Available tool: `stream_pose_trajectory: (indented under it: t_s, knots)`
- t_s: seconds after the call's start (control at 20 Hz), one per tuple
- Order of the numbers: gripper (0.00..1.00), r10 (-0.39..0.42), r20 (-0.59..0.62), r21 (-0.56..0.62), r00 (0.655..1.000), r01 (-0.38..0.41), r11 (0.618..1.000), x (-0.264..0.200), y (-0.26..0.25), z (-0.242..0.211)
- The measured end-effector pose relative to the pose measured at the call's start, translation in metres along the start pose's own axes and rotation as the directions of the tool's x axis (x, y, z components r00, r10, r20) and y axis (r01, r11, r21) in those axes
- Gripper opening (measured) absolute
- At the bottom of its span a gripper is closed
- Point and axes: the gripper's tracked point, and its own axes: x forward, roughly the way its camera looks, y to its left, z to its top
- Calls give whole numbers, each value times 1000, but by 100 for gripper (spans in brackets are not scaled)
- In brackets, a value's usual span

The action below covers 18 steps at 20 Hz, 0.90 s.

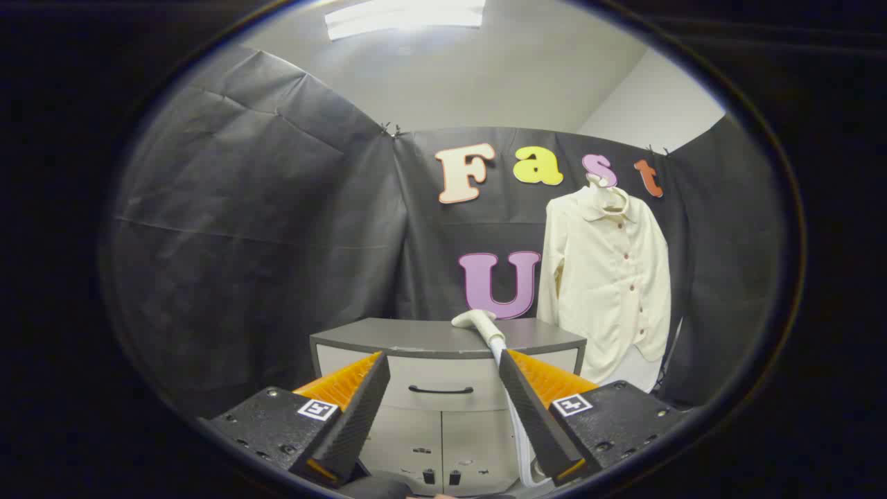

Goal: Iron the clothes twice with a garment steamer, once on the left side and once on the right side.

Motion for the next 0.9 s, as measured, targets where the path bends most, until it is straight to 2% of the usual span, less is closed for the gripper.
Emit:
stream_pose_trajectory:
  t_s: [0.9]
  knots:
    - [96, 1, -35, 1, 999, -1, 1000, 9, -3, -14]
